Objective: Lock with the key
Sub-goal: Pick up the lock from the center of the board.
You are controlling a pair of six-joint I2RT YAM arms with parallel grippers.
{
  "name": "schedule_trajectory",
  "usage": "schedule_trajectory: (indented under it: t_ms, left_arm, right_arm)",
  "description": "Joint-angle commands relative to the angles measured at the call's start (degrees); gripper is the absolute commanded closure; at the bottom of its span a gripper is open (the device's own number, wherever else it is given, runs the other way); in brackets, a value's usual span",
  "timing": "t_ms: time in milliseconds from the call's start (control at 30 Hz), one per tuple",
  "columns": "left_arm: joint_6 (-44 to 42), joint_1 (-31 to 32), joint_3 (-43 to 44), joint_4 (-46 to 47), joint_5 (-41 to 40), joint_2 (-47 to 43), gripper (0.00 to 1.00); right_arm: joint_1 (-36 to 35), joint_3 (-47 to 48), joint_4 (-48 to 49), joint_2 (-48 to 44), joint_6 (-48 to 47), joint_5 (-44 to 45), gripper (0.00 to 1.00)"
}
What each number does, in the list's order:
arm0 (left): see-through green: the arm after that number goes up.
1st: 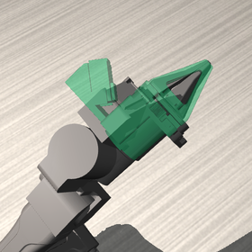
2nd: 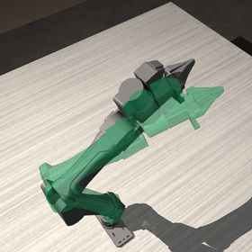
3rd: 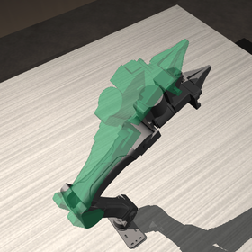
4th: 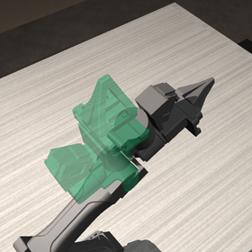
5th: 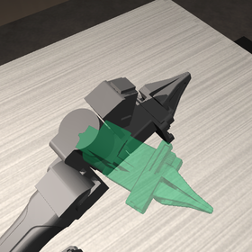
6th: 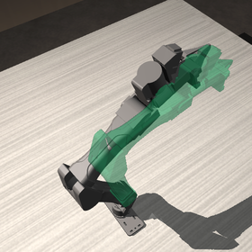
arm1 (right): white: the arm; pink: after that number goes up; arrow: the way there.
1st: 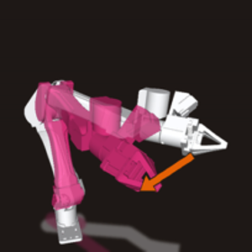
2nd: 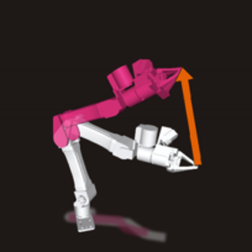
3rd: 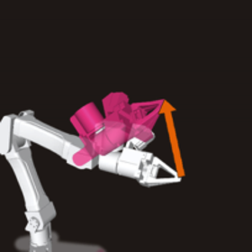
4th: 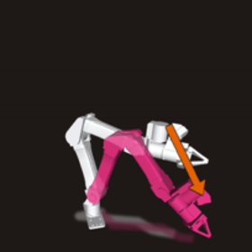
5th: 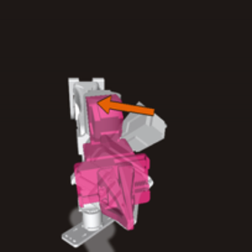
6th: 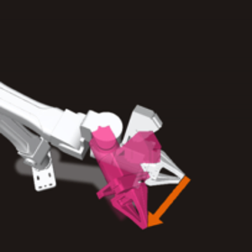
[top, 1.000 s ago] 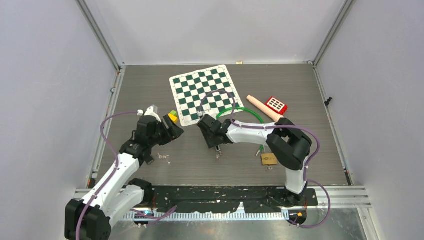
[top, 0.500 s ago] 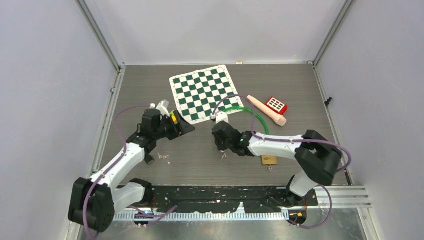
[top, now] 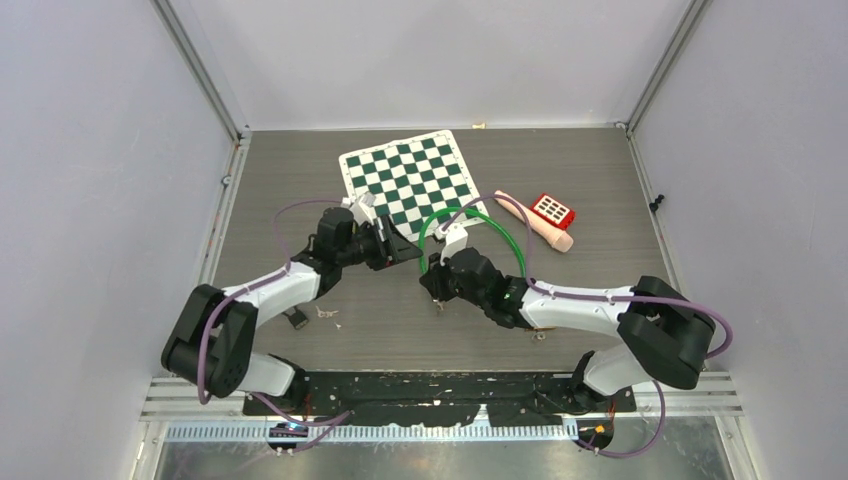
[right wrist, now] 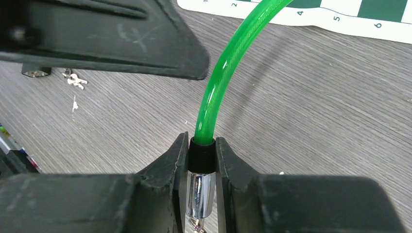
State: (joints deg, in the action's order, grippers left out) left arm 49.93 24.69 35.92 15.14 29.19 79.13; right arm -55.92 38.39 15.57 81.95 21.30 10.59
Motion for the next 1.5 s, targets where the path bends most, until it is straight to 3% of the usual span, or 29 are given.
schedule_trajectory:
  t_ms: [0, 133, 233, 300, 400, 500, 567, 600, 667, 733, 933, 1033, 1100, 1200, 1467]
  left_arm:
    - [2.5, 2.3, 2.5, 8.2, 1.5, 3.4, 0.44]
    - [3.1, 5.1, 2.9, 10.7, 0.3, 6.5, 0.5]
    - [3.1, 6.2, 3.0, 11.9, -0.4, 7.9, 0.61]
    - [2.9, 6.5, 2.9, 12.3, -0.5, 8.5, 0.73]
    - [1.7, 6.5, 2.9, 12.3, 0.1, 8.1, 0.99]
    - [-0.9, 6.5, 2.5, 11.9, 0.3, 7.0, 1.0]
    - [-3.3, 6.5, 2.6, 11.0, 0.5, 5.9, 1.0]
    - [-4.6, 6.5, 2.5, 10.2, 0.4, 5.2, 1.0]
    - [-7.3, 6.5, 2.5, 8.8, 0.3, 3.6, 1.0]
    - [-10.0, 6.5, 2.5, 7.2, 0.4, 1.9, 1.0]
    - [-16.2, 6.5, 2.7, 3.3, 0.9, -2.8, 1.0]
    - [-20.4, 6.5, 2.4, 1.3, 1.4, -6.4, 1.0]
    - [-23.2, 6.5, 1.8, -0.7, 0.7, -9.6, 1.0]
    - [-27.3, 6.5, 0.5, -3.6, -0.3, -15.0, 1.0]
    - [-29.2, 6.6, -2.8, -5.2, -1.2, -23.5, 1.0]
  right_arm:
    - [-0.4, -0.8, 7.6, -3.5, 0.4, -1.0, 0.95]
    - [-0.3, -1.2, 8.4, -3.7, 0.4, -1.8, 0.95]
    - [-0.3, -1.2, 8.5, -3.6, 0.5, -2.3, 0.95]
    - [-0.3, -1.3, 8.2, -3.7, 0.5, -2.6, 0.95]
    - [-0.3, -1.5, 7.5, -3.9, 1.0, -2.5, 0.95]
    - [-0.4, -1.6, 5.7, -4.4, 1.5, -1.9, 0.9]
    - [-0.3, -2.3, 4.7, -5.7, 1.8, -0.8, 0.74]
    - [-0.3, -2.8, 4.2, -6.3, 2.0, -0.3, 0.59]
    - [-0.3, -4.7, 3.8, -9.7, 3.4, 1.1, 0.43]
    - [-0.2, -6.1, 2.0, -14.6, 4.5, 2.6, 0.33]
    - [1.3, -5.6, -10.3, -27.9, 8.1, 10.8, 0.27]
    - [4.4, -4.3, -19.6, -29.3, 10.3, 17.0, 0.26]
    - [7.1, -4.4, -22.7, -29.3, 11.4, 18.7, 0.26]
    - [12.4, -5.2, -23.2, -28.0, 10.7, 13.5, 0.25]
    - [14.0, -3.5, -23.4, -16.3, 15.4, 8.7, 0.27]
